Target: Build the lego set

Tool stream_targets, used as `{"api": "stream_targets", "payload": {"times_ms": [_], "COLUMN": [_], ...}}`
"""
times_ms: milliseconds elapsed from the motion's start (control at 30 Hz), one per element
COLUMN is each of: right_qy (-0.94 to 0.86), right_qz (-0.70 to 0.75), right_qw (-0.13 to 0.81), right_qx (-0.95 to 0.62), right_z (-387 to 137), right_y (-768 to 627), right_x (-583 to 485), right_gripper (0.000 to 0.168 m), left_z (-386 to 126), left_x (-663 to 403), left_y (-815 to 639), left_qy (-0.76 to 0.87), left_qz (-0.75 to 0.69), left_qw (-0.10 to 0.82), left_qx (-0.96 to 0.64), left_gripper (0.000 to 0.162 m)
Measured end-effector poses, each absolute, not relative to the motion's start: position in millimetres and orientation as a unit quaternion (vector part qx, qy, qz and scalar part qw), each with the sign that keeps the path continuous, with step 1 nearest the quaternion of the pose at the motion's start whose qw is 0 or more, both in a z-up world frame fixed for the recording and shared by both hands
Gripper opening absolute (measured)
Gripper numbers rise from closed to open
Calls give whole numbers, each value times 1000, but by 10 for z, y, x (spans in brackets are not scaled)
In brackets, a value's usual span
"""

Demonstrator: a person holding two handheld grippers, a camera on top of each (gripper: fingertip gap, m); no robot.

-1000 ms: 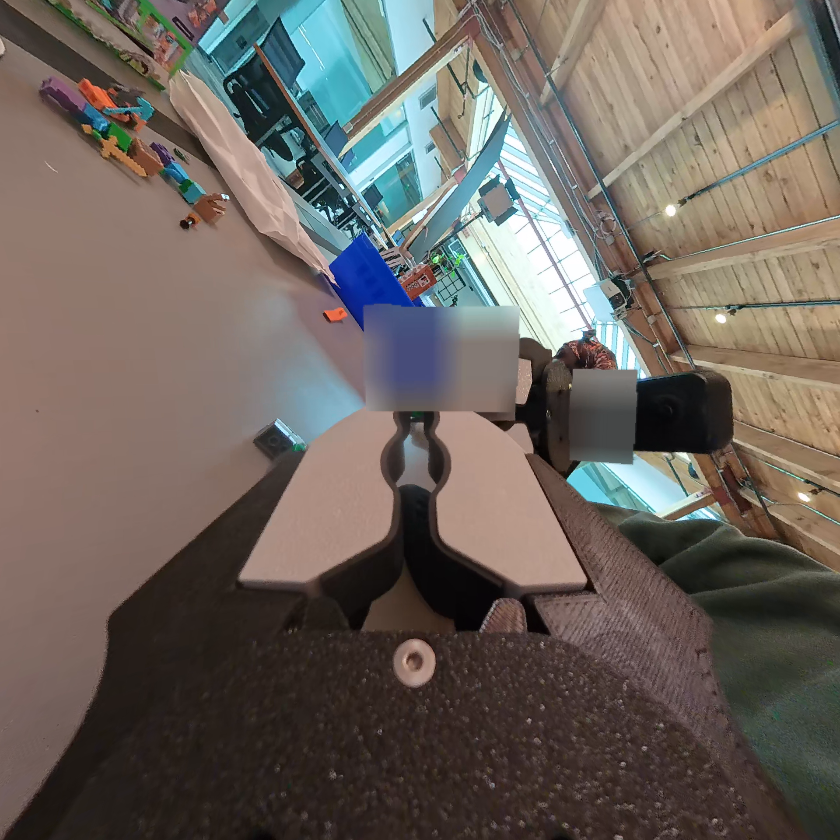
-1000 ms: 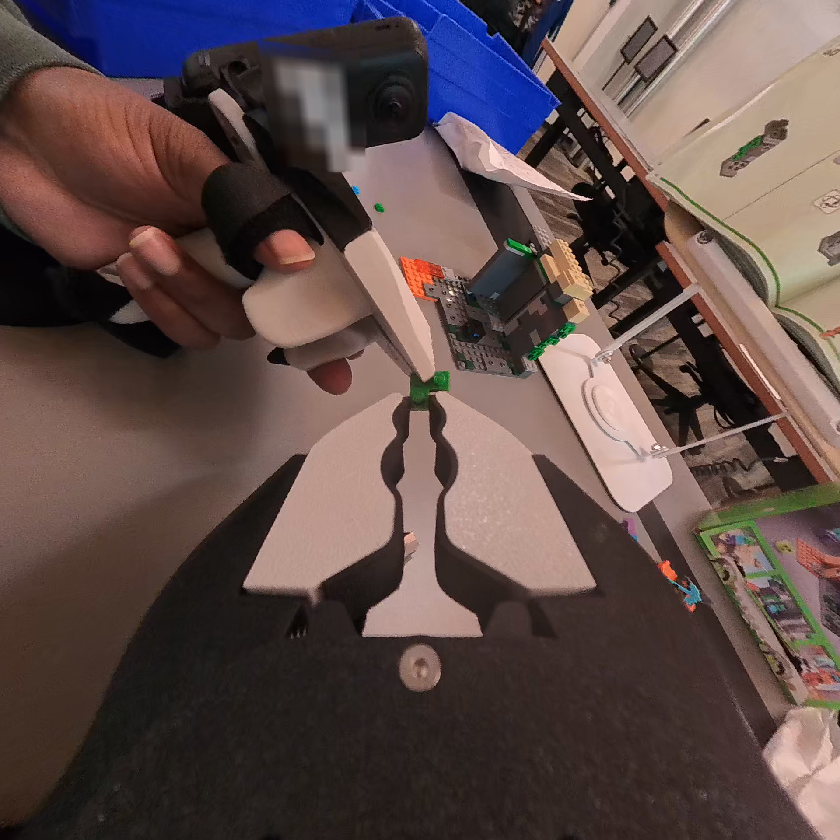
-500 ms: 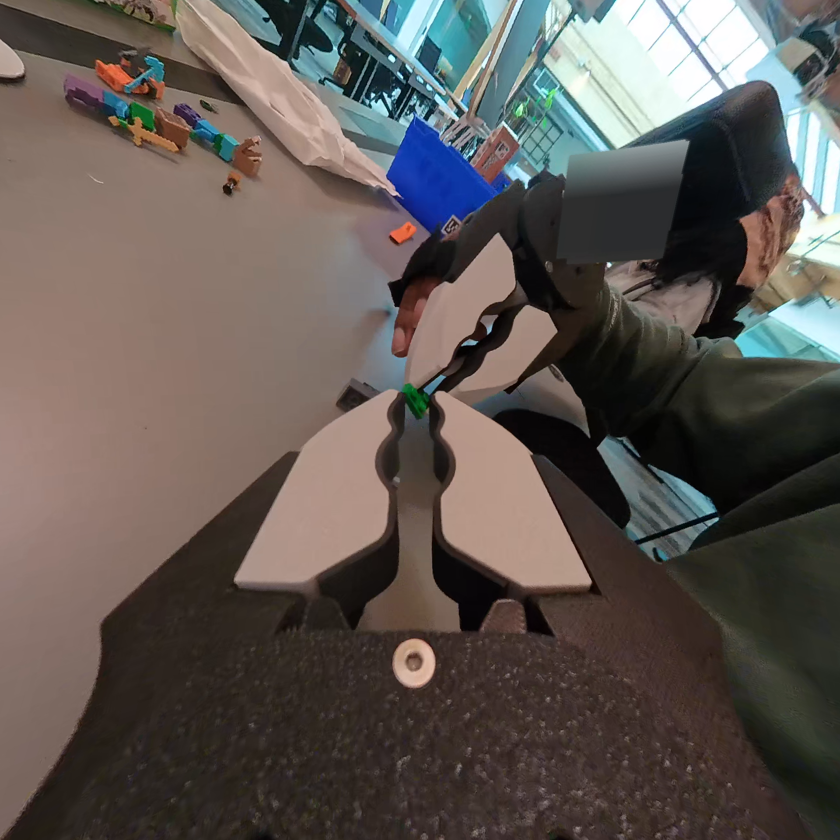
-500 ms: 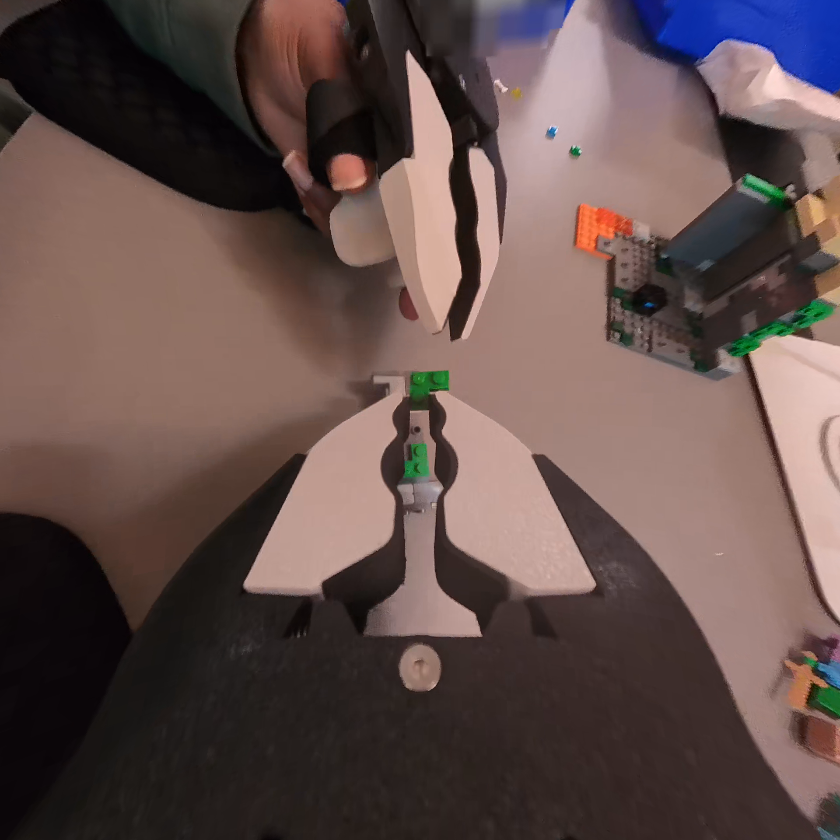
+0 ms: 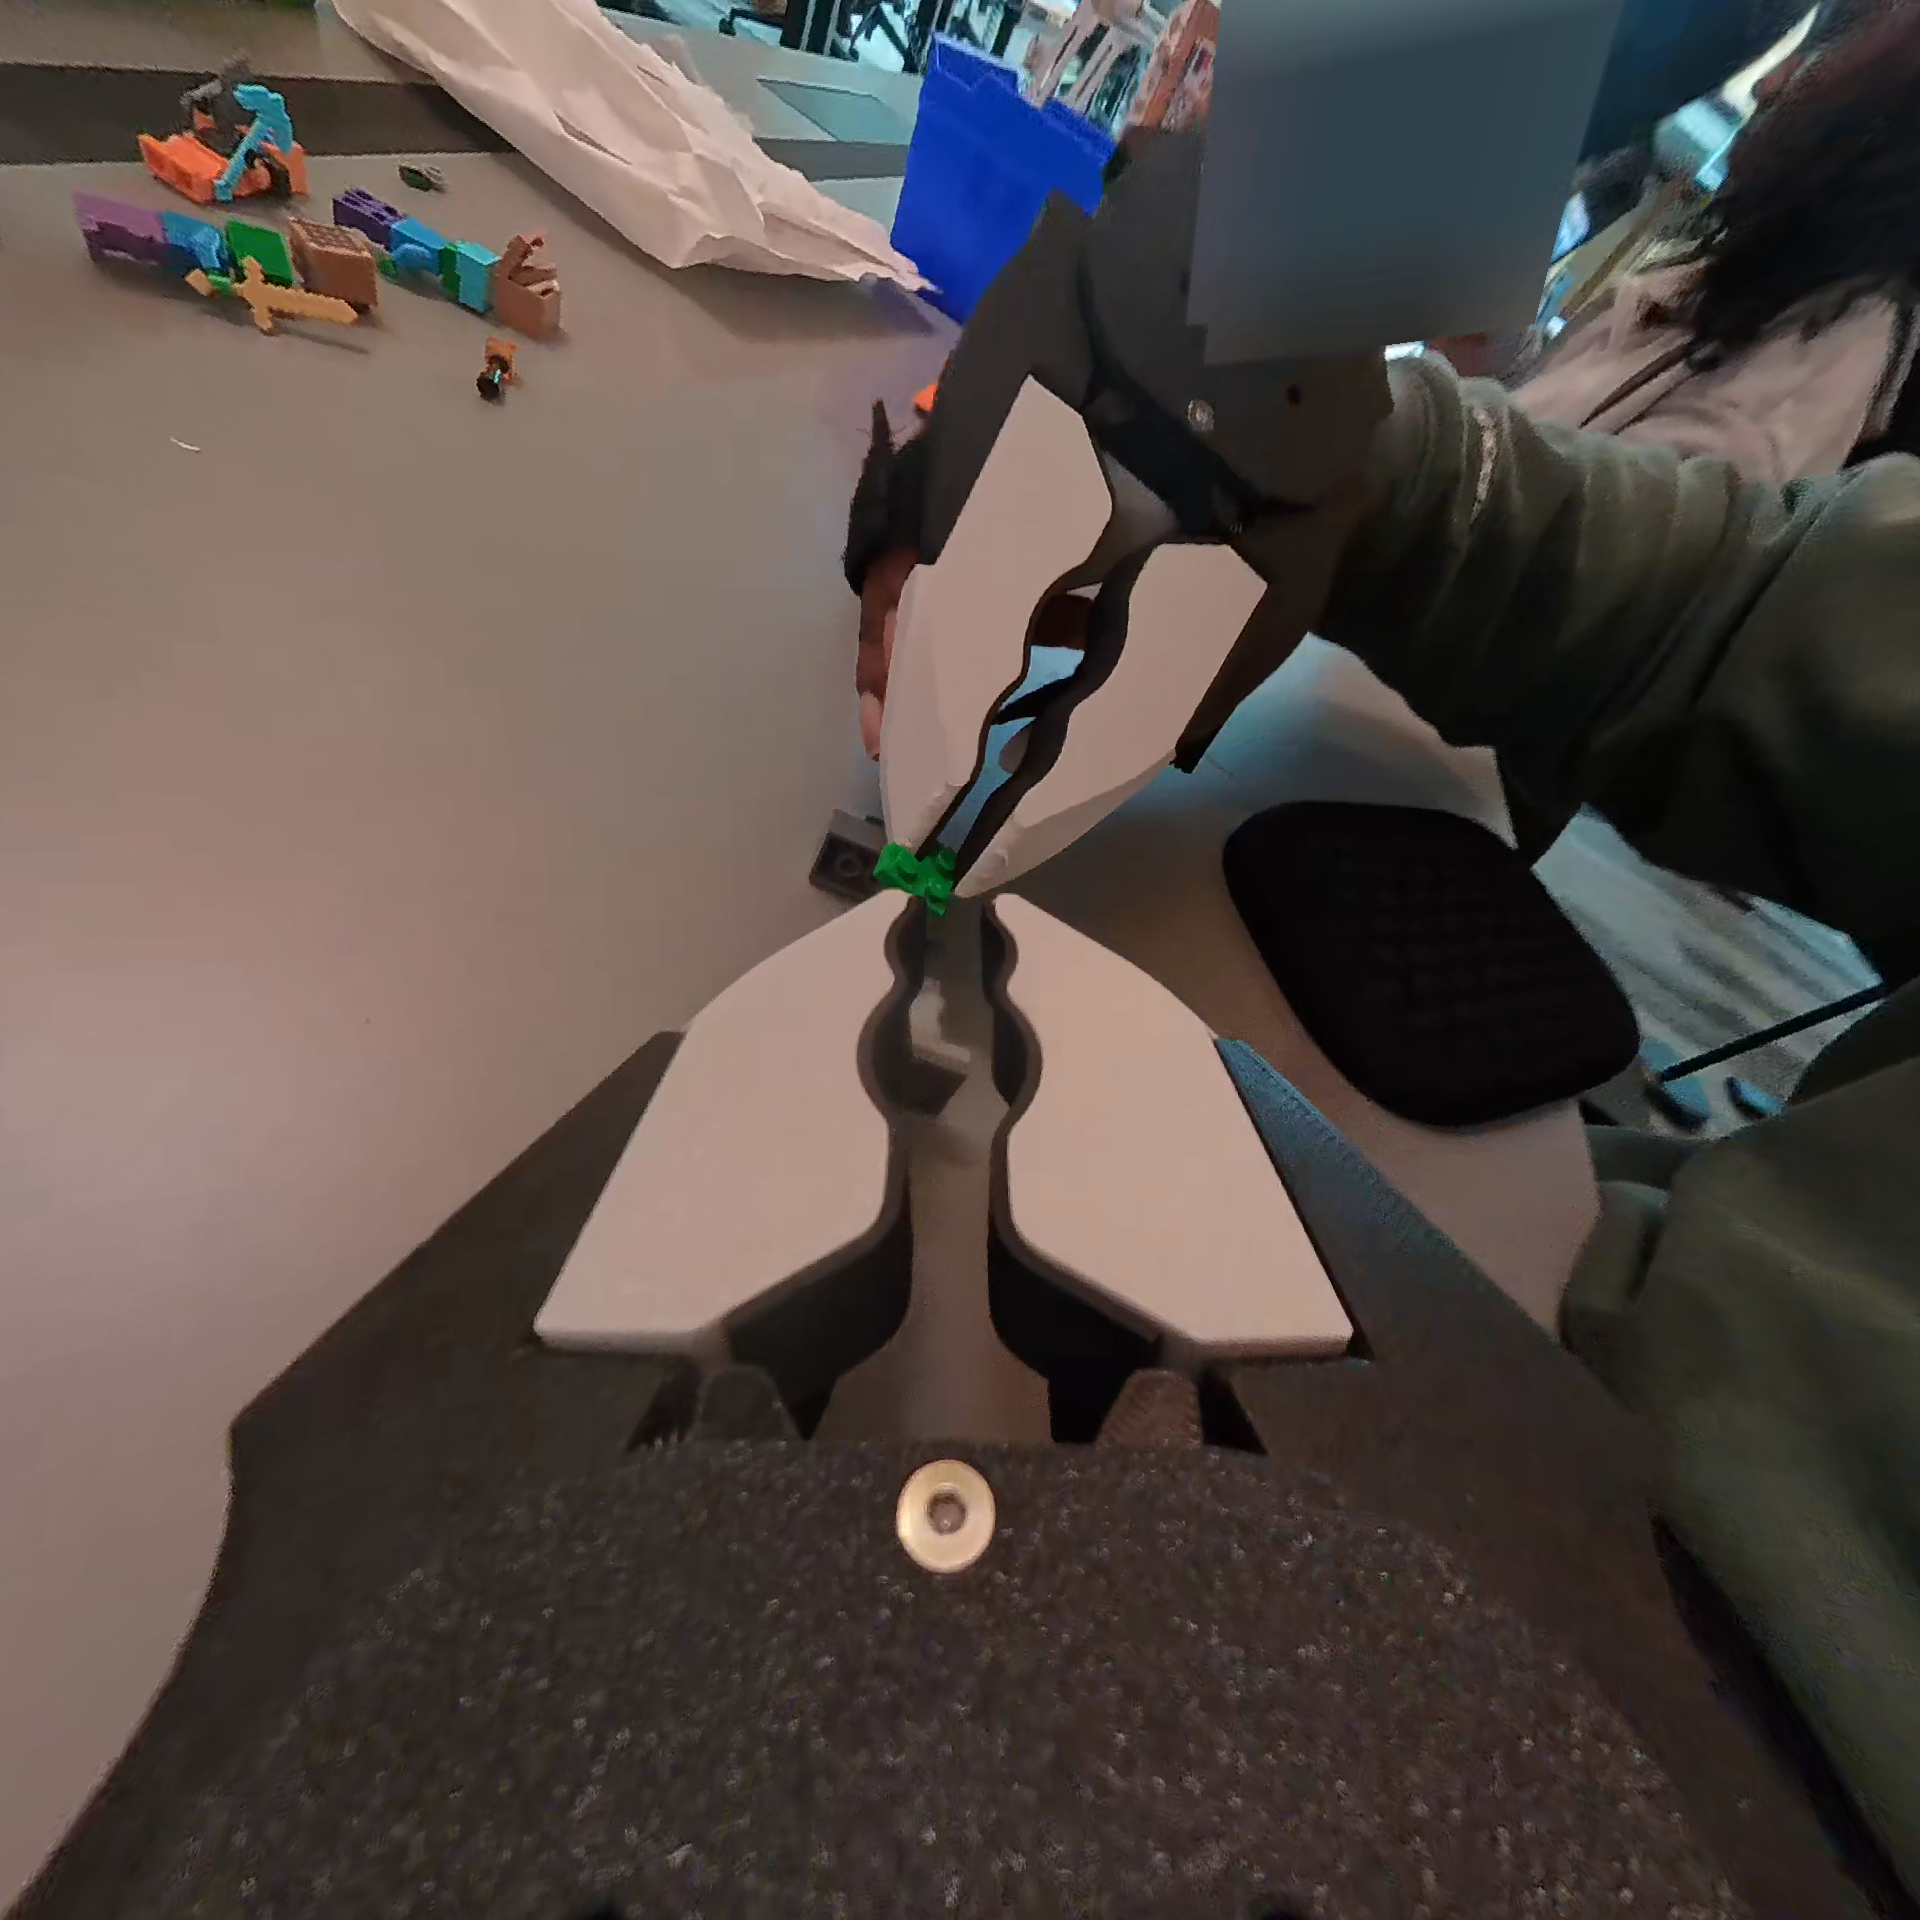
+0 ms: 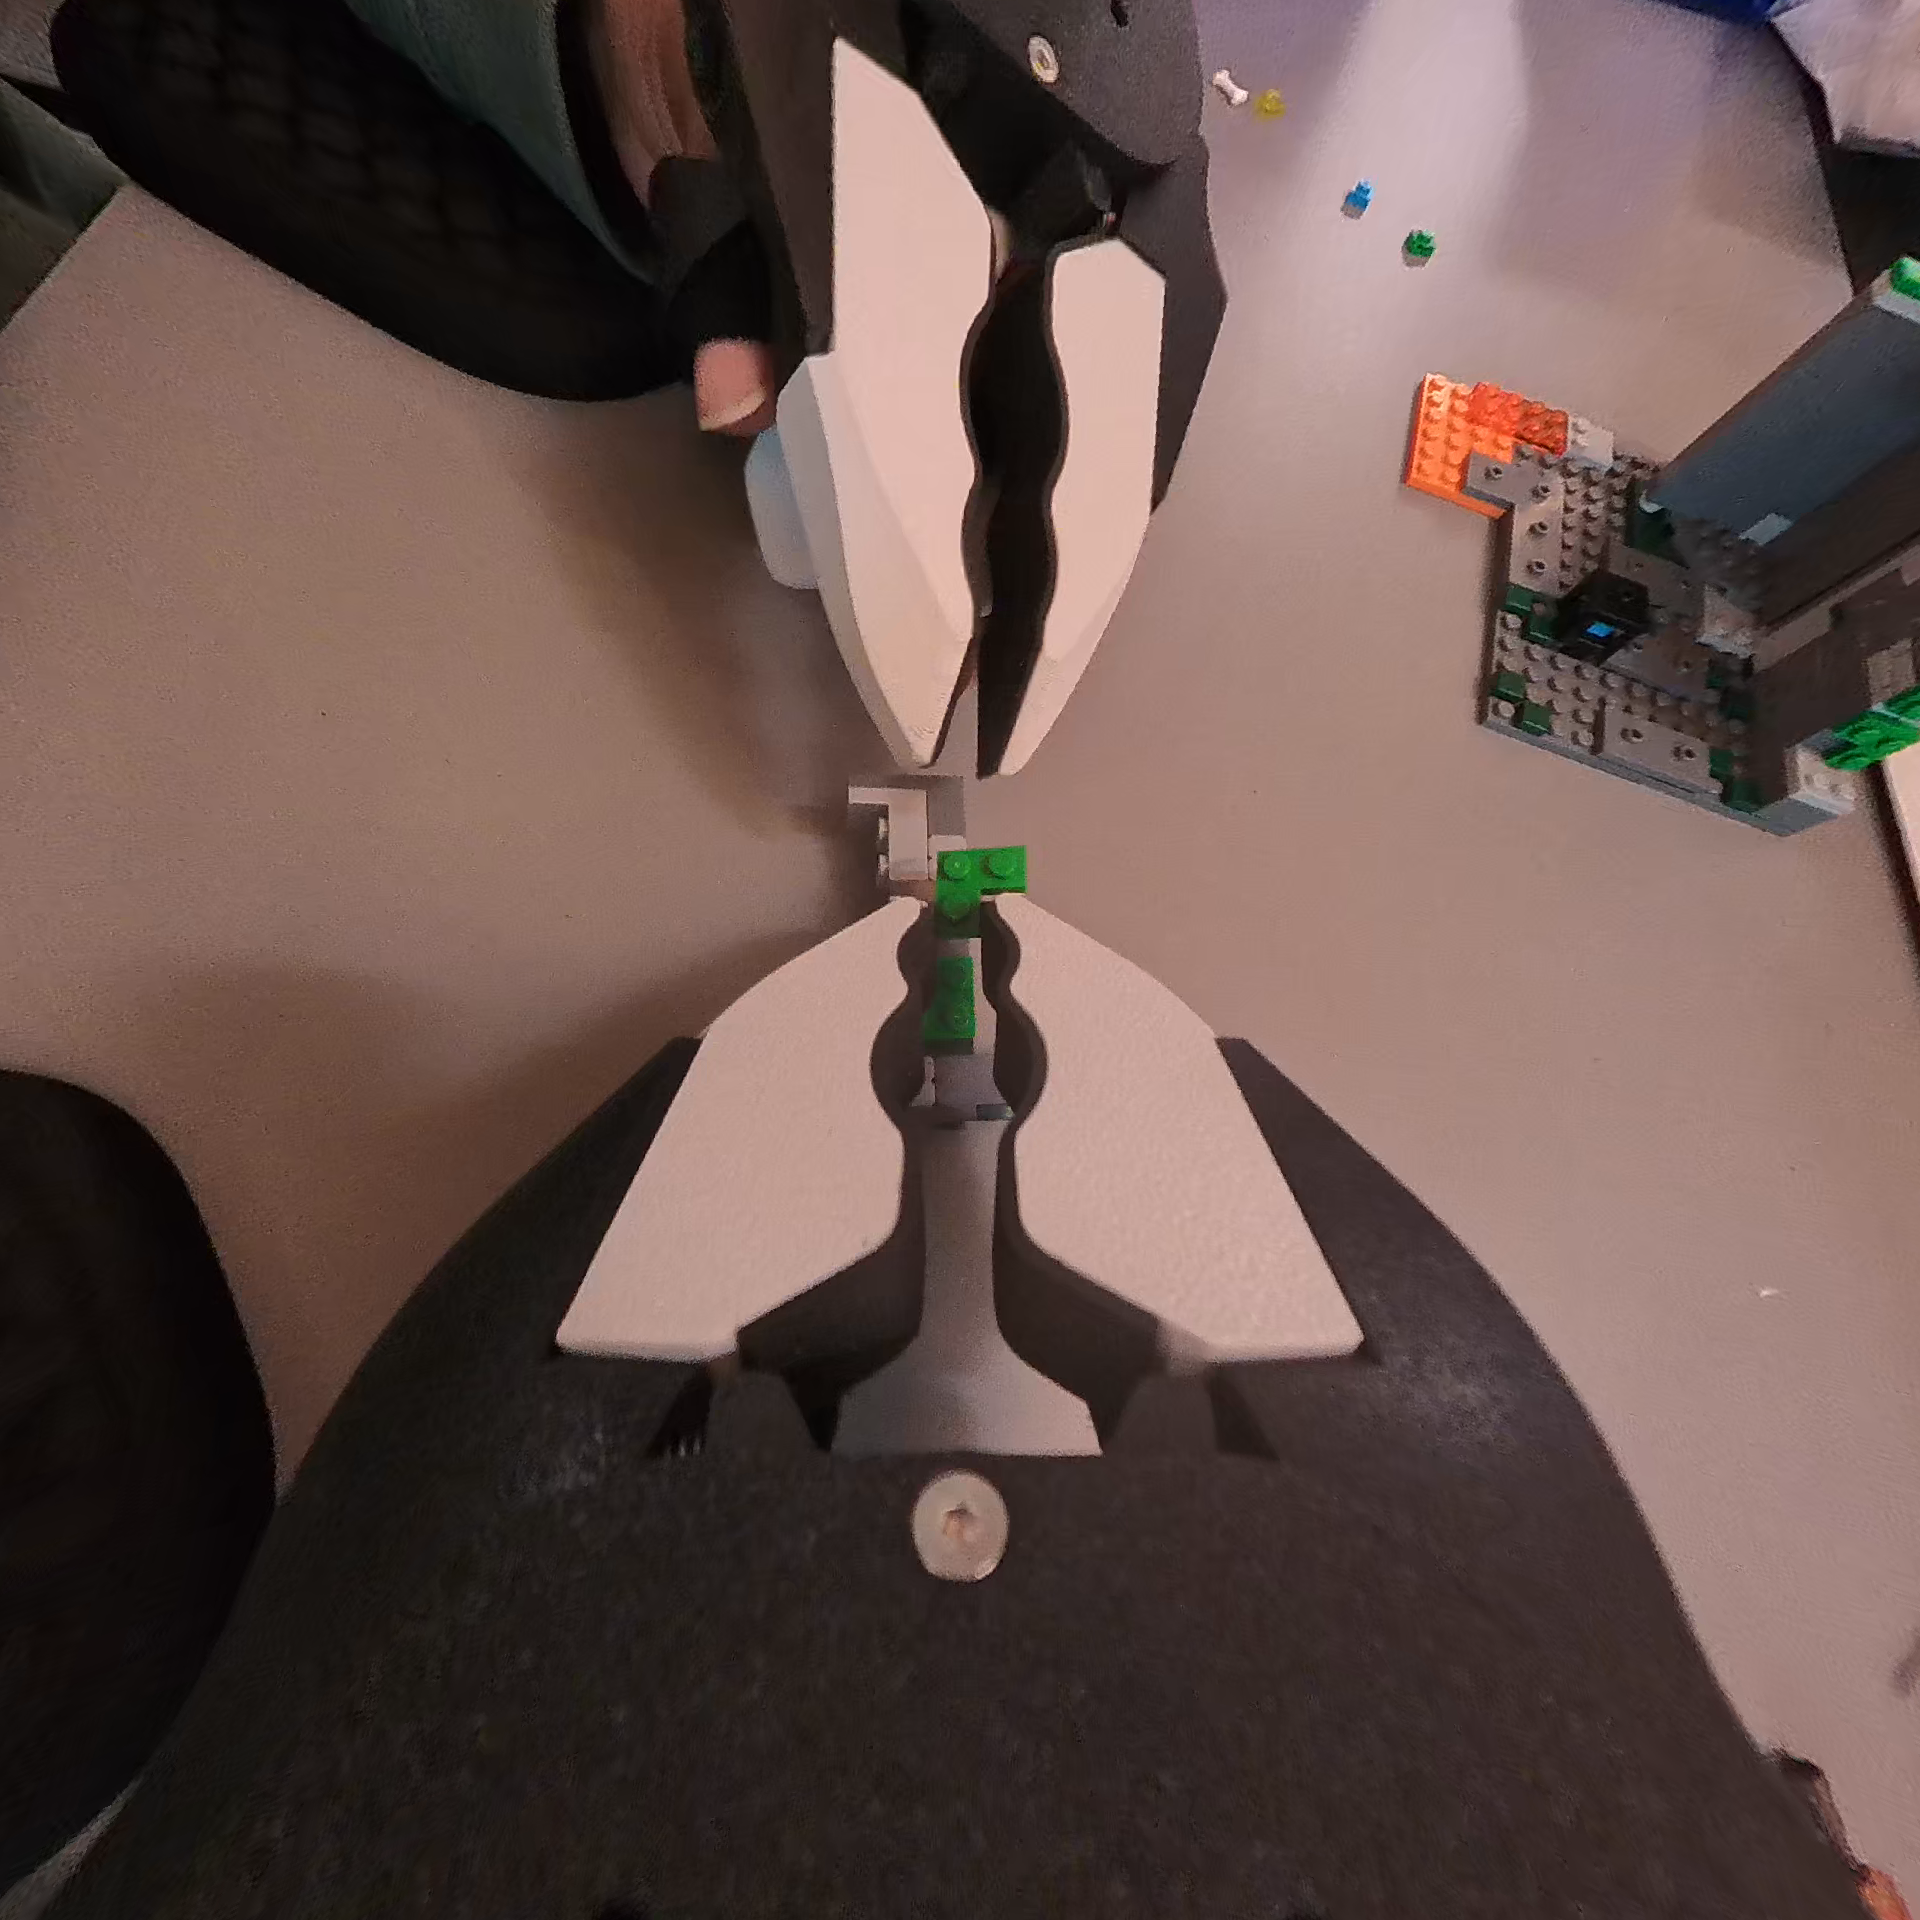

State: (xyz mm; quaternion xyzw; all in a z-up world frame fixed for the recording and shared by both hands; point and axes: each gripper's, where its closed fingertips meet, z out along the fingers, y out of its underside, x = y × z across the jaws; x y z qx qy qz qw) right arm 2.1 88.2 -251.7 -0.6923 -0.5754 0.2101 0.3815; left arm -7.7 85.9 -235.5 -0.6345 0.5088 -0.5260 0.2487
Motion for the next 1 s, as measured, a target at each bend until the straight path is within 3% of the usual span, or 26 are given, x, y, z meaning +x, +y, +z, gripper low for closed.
{"api": "stream_targets", "payload": {"times_ms": [33, 533, 1000], "right_qy": [-576, -569, -590], "right_qz": [211, 209, 214], "right_qw": [380, 377, 359], "right_qx": [-692, -700, -691], "right_z": [-2521, -2552, -2585], "right_y": [884, 885, 825], "right_x": [22, 107, 37], "right_gripper": [7, 7, 7], "left_z": [-2370, -2588, -2557], "left_x": [-78, -198, -123], "left_y": [856, 1146, 912], "left_qy": [517, 612, 630], "left_qz": [-517, -319, -376], "left_qw": [254, 373, 337], "left_qx": [-633, -620, -590], "left_gripper": [10, 9, 13]}}
